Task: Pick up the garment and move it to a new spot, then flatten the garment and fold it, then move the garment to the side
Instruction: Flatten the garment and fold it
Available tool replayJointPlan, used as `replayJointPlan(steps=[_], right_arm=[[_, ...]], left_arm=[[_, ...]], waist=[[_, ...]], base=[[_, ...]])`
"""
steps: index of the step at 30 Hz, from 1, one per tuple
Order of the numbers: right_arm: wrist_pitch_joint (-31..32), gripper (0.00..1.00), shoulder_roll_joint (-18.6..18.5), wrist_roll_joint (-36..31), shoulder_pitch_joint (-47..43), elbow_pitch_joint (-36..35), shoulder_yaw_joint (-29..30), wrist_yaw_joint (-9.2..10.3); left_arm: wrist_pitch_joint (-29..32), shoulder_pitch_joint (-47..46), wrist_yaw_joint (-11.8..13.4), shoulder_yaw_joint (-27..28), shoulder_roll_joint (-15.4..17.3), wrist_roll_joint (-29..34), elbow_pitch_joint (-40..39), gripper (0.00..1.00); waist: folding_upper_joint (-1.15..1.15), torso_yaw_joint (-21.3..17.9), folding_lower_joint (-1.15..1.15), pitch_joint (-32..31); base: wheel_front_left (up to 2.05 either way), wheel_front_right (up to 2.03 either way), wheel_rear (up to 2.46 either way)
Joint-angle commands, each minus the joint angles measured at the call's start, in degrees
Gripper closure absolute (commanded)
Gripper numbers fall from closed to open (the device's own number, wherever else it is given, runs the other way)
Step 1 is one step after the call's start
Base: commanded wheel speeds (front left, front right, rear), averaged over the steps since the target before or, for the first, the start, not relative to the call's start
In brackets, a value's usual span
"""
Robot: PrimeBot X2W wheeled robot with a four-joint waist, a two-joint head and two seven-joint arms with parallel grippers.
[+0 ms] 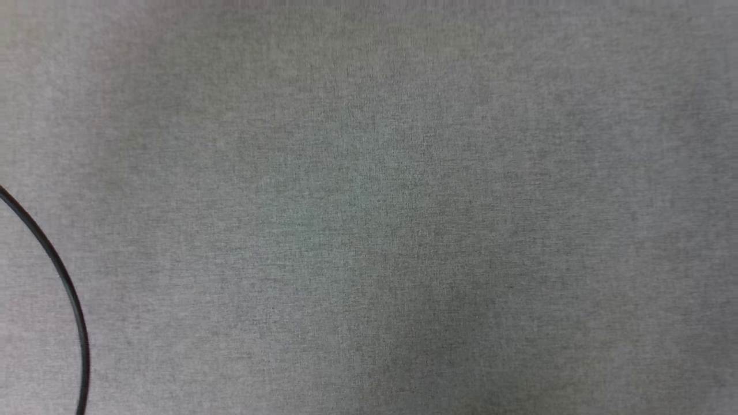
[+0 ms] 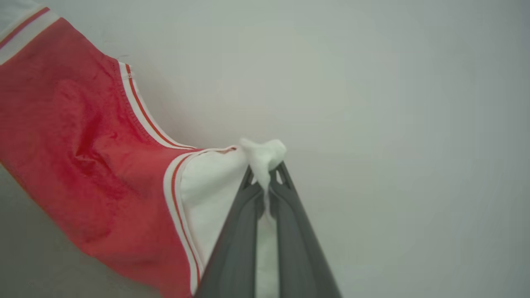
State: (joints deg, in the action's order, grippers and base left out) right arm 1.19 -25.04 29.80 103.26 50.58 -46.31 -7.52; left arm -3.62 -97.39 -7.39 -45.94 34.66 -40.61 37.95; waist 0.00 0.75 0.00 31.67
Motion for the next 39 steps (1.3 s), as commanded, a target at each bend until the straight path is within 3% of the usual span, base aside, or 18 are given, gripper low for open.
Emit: replayJointPlan(steps=[1,7,14,24,39], right_arm=[[-1.16,1.0,0.42,1.33,-3.42,0.14,-1.24,0.06],[-5.14,1.0,0.34,6.34,-15.21,-2.33,-6.41,0.06],[-7.63,1.0,-1.75,13.15,-30.69,-7.18,-11.97,0.05],[-10.87,1.0,-7.46,20.66,-50.68,-10.99,-16.07,0.05],[-12.83,1.0,-14.93,24.93,-74.62,-16.06,-17.72,0.05]], left_arm=[[-1.43,3.31,0.02,-0.83,0.38,-1.04,0.08,1.0],[-5.62,17.44,1.3,-2.33,1.81,-3.3,-2.73,1.0],[-8.85,38.24,6.0,-2.76,4.93,-8.3,-10.46,1.0],[-10.63,64.47,12.17,-4.86,7.82,-14.65,-19.8,1.0],[-11.58,88.87,16.79,-3.04,13.06,-21.14,-24.54,1.0]], waist=[[0.0,-0.26,0.0,-1.76],[0.0,-0.72,0.0,-7.0],[0.0,-1.67,0.0,-12.91],[0.0,-1.92,0.0,-20.83],[0.0,-2.81,0.0,-31.01]], base=[[0.0,0.0,0.0],[0.0,0.0,0.0],[0.0,0.0,0.0],[0.0,0.0,0.0],[0.0,0.0,0.0]])
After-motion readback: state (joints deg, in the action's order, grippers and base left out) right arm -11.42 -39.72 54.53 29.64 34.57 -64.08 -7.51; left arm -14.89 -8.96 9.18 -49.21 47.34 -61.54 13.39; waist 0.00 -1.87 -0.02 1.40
